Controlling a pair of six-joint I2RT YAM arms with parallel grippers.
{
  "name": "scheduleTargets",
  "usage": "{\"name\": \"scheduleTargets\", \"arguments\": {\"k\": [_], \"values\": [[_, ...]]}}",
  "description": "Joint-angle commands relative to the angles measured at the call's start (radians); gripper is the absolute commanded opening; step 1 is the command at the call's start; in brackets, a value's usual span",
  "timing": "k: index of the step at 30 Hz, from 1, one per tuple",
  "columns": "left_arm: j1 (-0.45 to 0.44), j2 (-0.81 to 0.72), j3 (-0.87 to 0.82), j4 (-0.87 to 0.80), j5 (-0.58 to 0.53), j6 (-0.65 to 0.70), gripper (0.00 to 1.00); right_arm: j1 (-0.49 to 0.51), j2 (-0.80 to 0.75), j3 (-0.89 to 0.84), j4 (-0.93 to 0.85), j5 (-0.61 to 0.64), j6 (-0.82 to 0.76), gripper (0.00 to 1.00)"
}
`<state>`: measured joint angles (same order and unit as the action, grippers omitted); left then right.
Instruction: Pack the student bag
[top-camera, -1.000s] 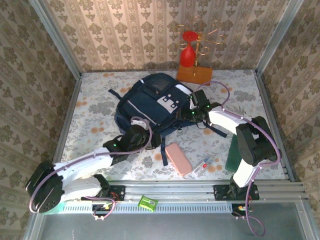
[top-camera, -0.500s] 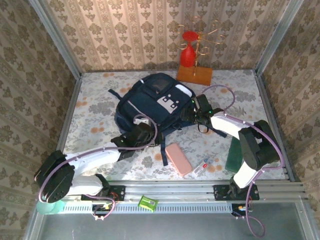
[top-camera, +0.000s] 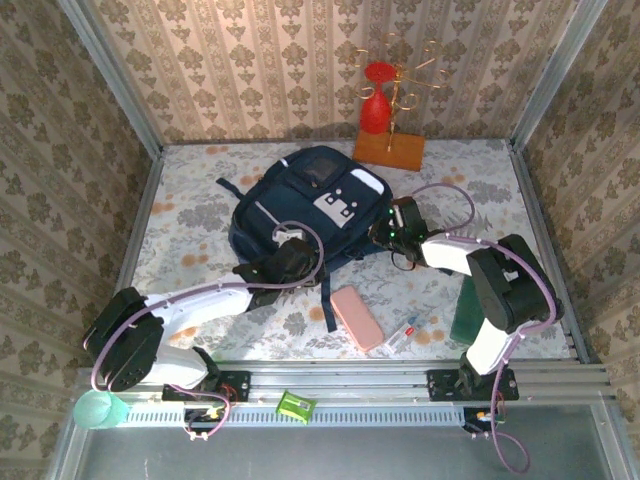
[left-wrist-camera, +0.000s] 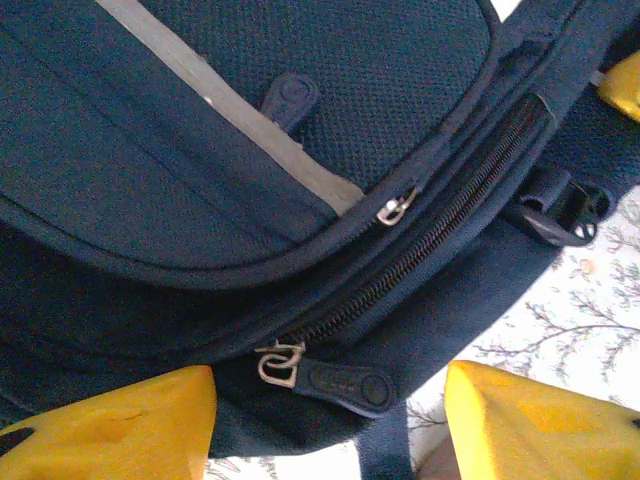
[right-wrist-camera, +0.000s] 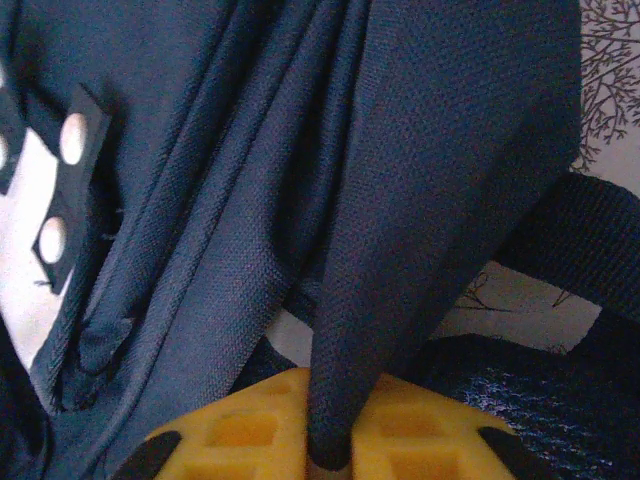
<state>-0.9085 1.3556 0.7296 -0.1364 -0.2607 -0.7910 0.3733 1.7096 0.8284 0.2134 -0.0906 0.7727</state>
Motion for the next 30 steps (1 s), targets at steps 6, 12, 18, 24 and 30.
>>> {"name": "scheduleTargets", "arguments": {"k": [6, 12, 18, 24, 30], "values": [[-0.003, 0.105, 0.096, -0.124, -0.076, 0.052, 0.66, 0.038, -0.107, -0.073, 0.132, -0.045, 0.068, 0.11], [-0.002, 0.147, 0.089, -0.163, -0.126, 0.051, 0.54, 0.041, -0.109, -0.082, 0.144, -0.044, 0.066, 0.1], [0.004, 0.166, 0.074, -0.153, -0.083, 0.057, 0.42, 0.039, -0.103, -0.086, 0.145, -0.036, 0.058, 0.1], [0.02, 0.158, 0.091, -0.134, -0.086, 0.122, 0.28, 0.04, -0.091, -0.085, 0.147, -0.038, 0.054, 0.09], [0.023, 0.052, 0.098, -0.168, -0.188, 0.175, 0.14, 0.039, -0.102, -0.096, 0.135, -0.026, 0.038, 0.06]]}}
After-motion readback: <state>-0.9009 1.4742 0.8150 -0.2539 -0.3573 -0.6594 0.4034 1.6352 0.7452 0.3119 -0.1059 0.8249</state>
